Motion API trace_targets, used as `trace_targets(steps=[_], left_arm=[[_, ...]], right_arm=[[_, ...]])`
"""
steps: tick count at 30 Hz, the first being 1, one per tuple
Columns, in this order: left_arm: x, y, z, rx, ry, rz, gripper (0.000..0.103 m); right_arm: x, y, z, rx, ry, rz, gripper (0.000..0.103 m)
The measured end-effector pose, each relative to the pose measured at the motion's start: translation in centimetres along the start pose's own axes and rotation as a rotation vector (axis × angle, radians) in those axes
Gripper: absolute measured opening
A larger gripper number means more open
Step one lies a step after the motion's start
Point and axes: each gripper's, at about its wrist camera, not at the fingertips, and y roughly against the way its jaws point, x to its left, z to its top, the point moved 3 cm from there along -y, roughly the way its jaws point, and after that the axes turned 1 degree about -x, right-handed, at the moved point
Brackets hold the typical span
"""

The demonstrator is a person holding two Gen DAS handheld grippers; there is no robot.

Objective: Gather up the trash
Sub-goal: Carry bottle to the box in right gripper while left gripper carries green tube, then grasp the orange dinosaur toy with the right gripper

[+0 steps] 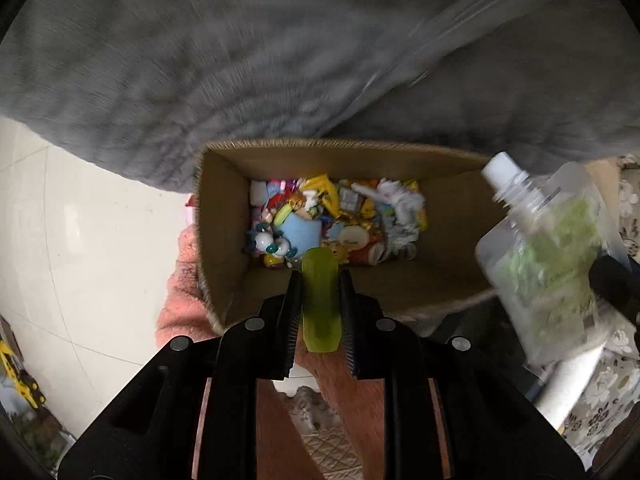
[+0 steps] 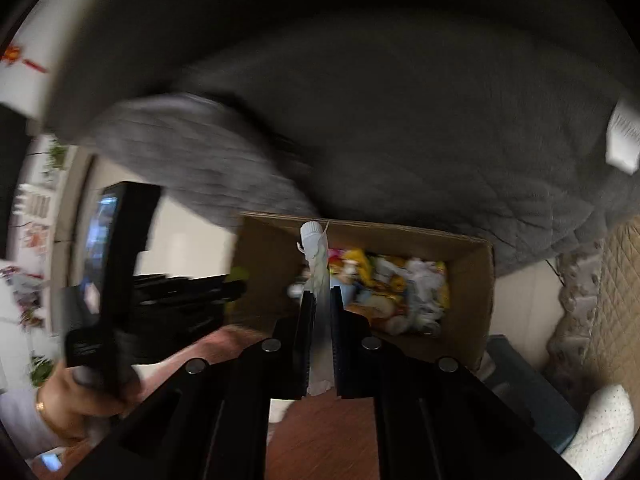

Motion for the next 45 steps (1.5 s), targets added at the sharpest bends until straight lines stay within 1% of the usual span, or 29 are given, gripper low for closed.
trace_targets(steps=[1,2,4,5,6,9,10,11,13,14,15,17,19,20,22,23,24,26,28,30,32,33,36,38,39,40,42,44,45], left_arm=[[0.3,-1.4,0.3,0.041,0.003,0.004,0.046],[0.5,-2.8,0.5,0.083,0.017,0.022,0.072],[1.2,-4.0,0.6,0.135,0.038,0.015,0.074],[1.4,-4.0,0.4,0.139,0.039,0.009,0.074],[1.6,-3.6,0.3,0.139,0.031,-0.002,0.074],[1.3,0.2,-0.9,0.124,-0.047,-0.055,0.074],[1.3,2.1,-1.3,0.112,-0.084,-0.081,0.074],[1.3,5.5,-2.1,0.079,-0.147,-0.112,0.074],[1.7,10.4,-3.1,0.022,-0.231,-0.131,0.074],[1.8,14.9,-3.9,-0.033,-0.296,-0.149,0.074],[2.0,17.0,-4.1,-0.065,-0.327,-0.149,0.075],[2.8,23.9,-4.2,-0.195,-0.401,-0.136,0.090],[4.0,27.9,-3.3,-0.294,-0.412,-0.118,0.091],[5.0,30.2,-2.1,-0.350,-0.400,-0.102,0.091],[6.6,32.8,0.0,-0.417,-0.369,-0.077,0.091],[7.7,34.1,1.6,-0.447,-0.346,-0.070,0.091],[8.8,34.9,3.0,-0.466,-0.326,-0.060,0.091],[11.1,36.1,5.5,-0.495,-0.274,-0.068,0.091],[13.1,36.8,7.4,-0.495,-0.226,-0.094,0.091],[15.1,36.7,9.2,-0.483,-0.174,-0.125,0.091],[17.1,36.9,10.7,-0.469,-0.133,-0.156,0.091],[18.1,36.9,11.3,-0.465,-0.120,-0.159,0.091],[19.6,36.8,12.4,-0.451,-0.116,-0.153,0.091],[20.6,36.5,13.3,-0.441,-0.127,-0.146,0.091],[21.1,36.3,13.6,-0.435,-0.131,-0.146,0.091],[21.5,36.2,14.0,-0.430,-0.134,-0.151,0.091],[22.0,36.2,15.1,-0.420,-0.141,-0.169,0.091],[22.2,36.2,16.4,-0.417,-0.154,-0.184,0.091],[22.1,36.3,17.2,-0.417,-0.165,-0.196,0.091]], right_arm=[[-0.9,-1.6,0.1,0.031,-0.012,-0.039,0.025],[-1.3,-2.4,0.3,0.051,-0.023,-0.054,0.049],[-2.2,-3.0,0.5,0.058,-0.040,-0.106,0.051],[-2.1,-2.8,0.6,0.053,-0.040,-0.111,0.054],[-2.0,-2.1,0.7,0.045,-0.041,-0.122,0.060],[-0.9,1.2,1.5,0.025,-0.037,-0.096,0.062],[-0.2,2.5,1.8,0.016,-0.032,-0.077,0.063],[0.5,4.1,2.2,0.002,-0.027,-0.049,0.067],[3.0,8.7,3.5,-0.055,-0.011,0.022,0.073],[4.1,11.2,4.8,-0.092,-0.015,0.096,0.081],[5.1,13.2,5.9,-0.128,-0.020,0.154,0.086],[7.2,16.7,8.8,-0.219,-0.009,0.231,0.098],[9.7,19.8,14.0,-0.345,0.020,0.232,0.098],[10.4,20.3,15.7,-0.372,0.023,0.232,0.098],[12.2,21.1,22.4,-0.454,0.009,0.217,0.098],[12.8,21.2,24.3,-0.469,0.003,0.215,0.098],[13.4,21.0,28.0,-0.505,-0.013,0.218,0.098],[13.6,20.6,33.3,-0.540,-0.054,0.228,0.097],[13.8,18.7,39.0,-0.541,-0.122,0.241,0.093],[13.2,17.1,44.2,-0.526,-0.203,0.198,0.090],[12.5,15.5,46.9,-0.512,-0.267,0.156,0.088],[11.8,14.4,48.6,-0.498,-0.310,0.108,0.088],[10.0,11.9,50.9,-0.462,-0.425,0.093,0.084],[8.9,10.3,51.7,-0.419,-0.510,0.072,0.067],[8.3,9.4,52.0,-0.401,-0.547,0.074,0.056],[7.8,8.9,52.0,-0.394,-0.572,0.077,0.054],[6.9,8.9,51.8,-0.412,-0.623,0.130,0.047],[7.0,9.8,51.4,-0.417,-0.617,0.143,0.037],[7.2,10.5,51.0,-0.423,-0.602,0.150,0.037]])
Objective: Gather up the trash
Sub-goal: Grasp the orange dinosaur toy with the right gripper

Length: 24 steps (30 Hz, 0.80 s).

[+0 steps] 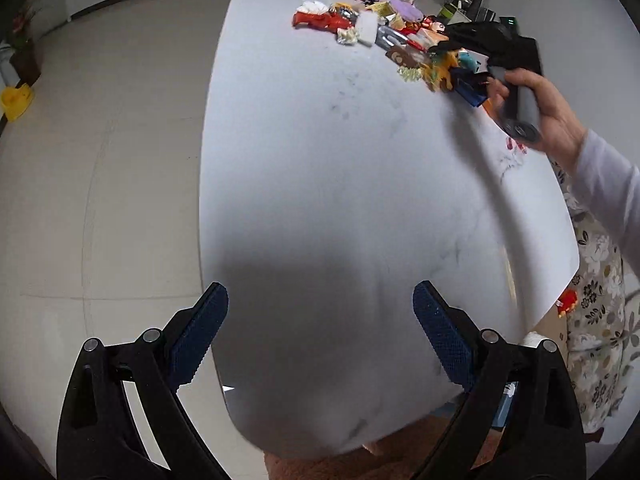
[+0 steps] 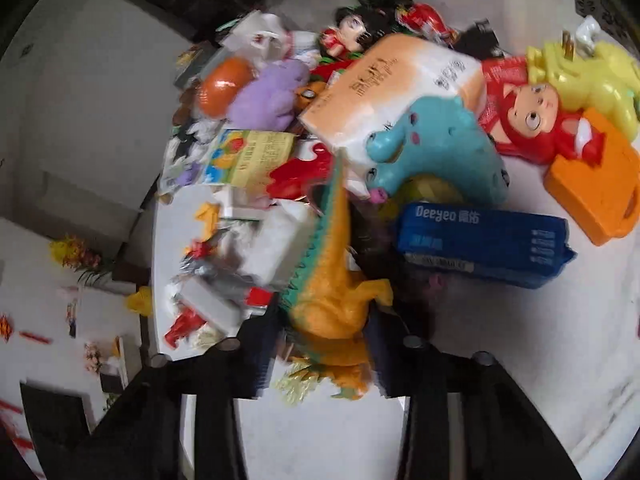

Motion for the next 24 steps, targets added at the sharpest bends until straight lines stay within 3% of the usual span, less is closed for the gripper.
trace_targets(steps=[4,10,13,16,20,24], left_arm=[[-0.9,-1.8,3.3,0.002,-0.048,-0.051,0.091],[-5.3,-5.9,11.1,-0.039,-0.129,-0.097,0.091],[-9.6,-9.2,14.8,-0.034,-0.149,-0.151,0.091],[-13.8,-12.3,17.4,-0.007,-0.078,-0.179,0.091],[-18.6,-17.1,21.2,0.019,-0.002,-0.104,0.091],[-19.6,-20.0,22.8,0.056,0.080,0.006,0.090]], right_arm=[[-0.3,4.3,-1.4,-0.005,0.006,0.083,0.038],[-3.6,12.8,-6.0,-0.053,-0.072,0.169,0.038],[-5.8,16.7,-8.2,-0.088,-0.085,0.138,0.038],[-7.5,20.0,-10.6,-0.127,-0.102,0.103,0.038],[-9.8,23.4,-13.1,-0.179,-0.157,0.093,0.038],[-11.7,25.6,-14.6,-0.203,-0.190,0.088,0.038]])
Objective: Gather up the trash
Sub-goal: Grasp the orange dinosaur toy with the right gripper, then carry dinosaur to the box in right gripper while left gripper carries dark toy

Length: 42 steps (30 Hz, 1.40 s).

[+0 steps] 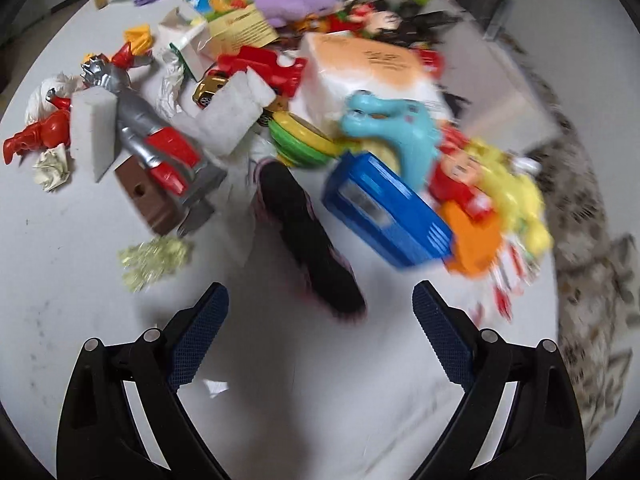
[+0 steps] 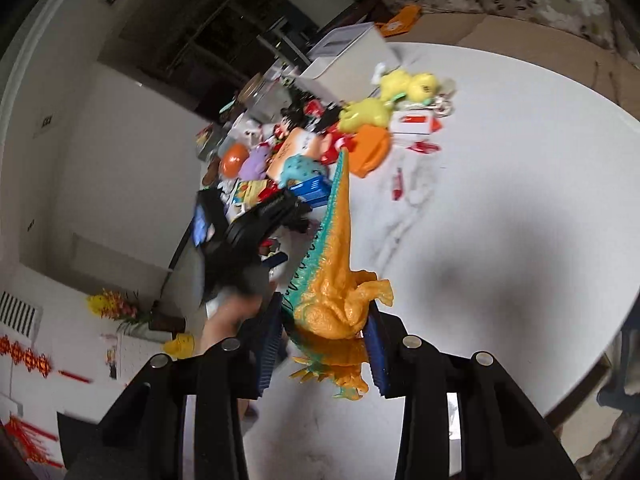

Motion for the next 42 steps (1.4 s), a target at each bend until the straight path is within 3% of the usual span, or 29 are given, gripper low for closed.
trace_targets(steps=[1,2,3,4,5,10,16,23,25,28,31,34,38,42], left_arm=[[-0.1,-0.6,0.4,0.008,0.009,0.032,0.085],[-0.4,-0.6,0.8,-0.007,0.001,0.065,0.068],[-0.7,-0.6,1.0,-0.005,-0.005,0.072,0.060],[-0.9,-0.7,1.1,0.002,-0.008,0.075,0.040],[-0.9,-0.7,1.1,0.017,-0.006,0.076,0.031],[-0.8,1.2,-0.9,0.016,-0.037,0.062,0.027],[-0.4,9.1,-8.5,-0.051,-0.118,-0.122,0.025],[-0.2,17.7,-22.9,-0.094,-0.160,-0.258,0.025],[-0.8,17.8,-26.1,-0.080,-0.153,-0.264,0.025],[-0.8,18.1,-33.5,-0.031,-0.136,-0.256,0.025],[-0.8,16.6,-38.8,0.024,-0.120,-0.226,0.025],[-0.6,12.6,-44.1,0.122,-0.066,-0.221,0.025],[0.0,5.2,-47.8,0.200,-0.044,-0.192,0.025],[1.8,-3.6,-49.9,0.254,-0.002,-0.128,0.025]], right_arm=[[-0.3,0.3,-0.1,-0.004,-0.005,-0.001,0.038],[-0.8,0.7,-0.2,-0.010,-0.013,-0.002,0.038],[-1.3,1.1,-0.3,-0.015,-0.023,0.000,0.038],[-1.7,1.4,-0.3,-0.017,-0.032,0.003,0.038],[-2.1,1.6,-0.3,-0.020,-0.042,0.005,0.038],[-3.3,2.8,-0.3,-0.018,-0.050,0.042,0.038],[-3.6,3.1,-0.1,0.059,0.035,0.094,0.038],[-5.6,3.7,-1.5,0.237,0.220,0.142,0.038],[-6.5,4.2,-2.8,0.287,0.270,0.144,0.038],[-8.5,5.0,-5.4,0.386,0.358,0.135,0.038],[-11.3,5.6,-8.5,0.481,0.414,0.106,0.038],[-15.0,5.0,-11.5,0.567,0.425,0.069,0.038],[-20.8,1.4,-14.8,0.646,0.400,-0.003,0.038],[-27.5,-4.9,-17.4,0.684,0.398,-0.117,0.038]])
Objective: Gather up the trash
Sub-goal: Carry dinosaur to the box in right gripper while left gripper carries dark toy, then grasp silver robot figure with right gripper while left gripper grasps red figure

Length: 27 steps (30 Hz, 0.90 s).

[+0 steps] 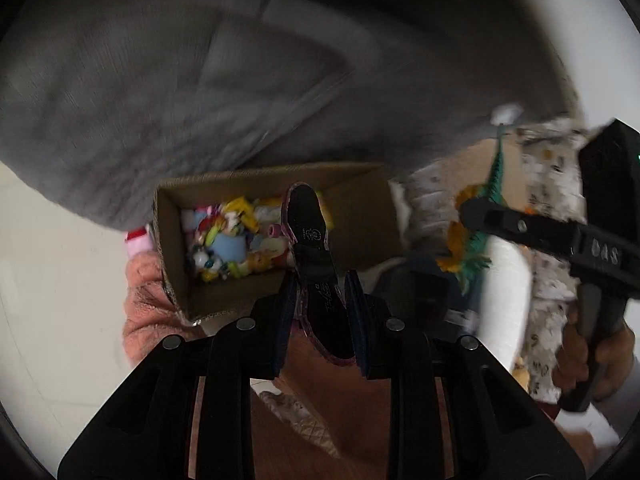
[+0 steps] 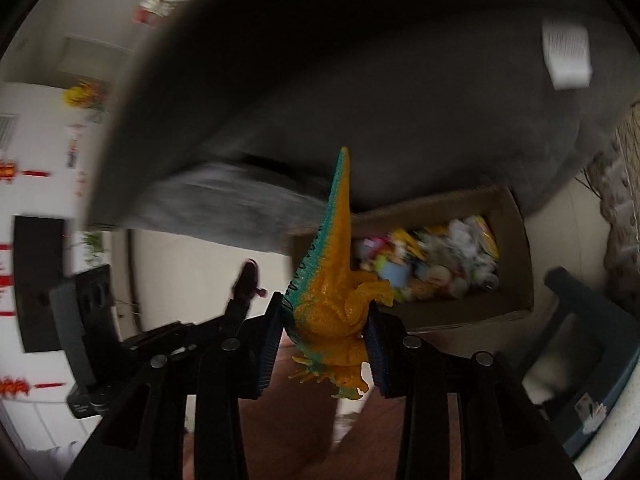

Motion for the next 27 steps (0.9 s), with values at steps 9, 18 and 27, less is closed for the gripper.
trace_targets(steps=[9,18,27], left_arm=[[6.8,-13.1,2.5,0.236,0.060,0.223,0.074],[0.8,5.2,2.6,0.047,-0.155,0.041,0.074],[-0.5,25.1,9.1,-0.326,-0.207,-0.048,0.091]], right_arm=[[-8.2,-8.6,1.6,0.098,-0.131,-0.212,0.076],[3.1,3.8,2.8,0.005,0.056,0.008,0.078],[22.7,14.1,15.9,-0.407,0.374,0.112,0.097]])
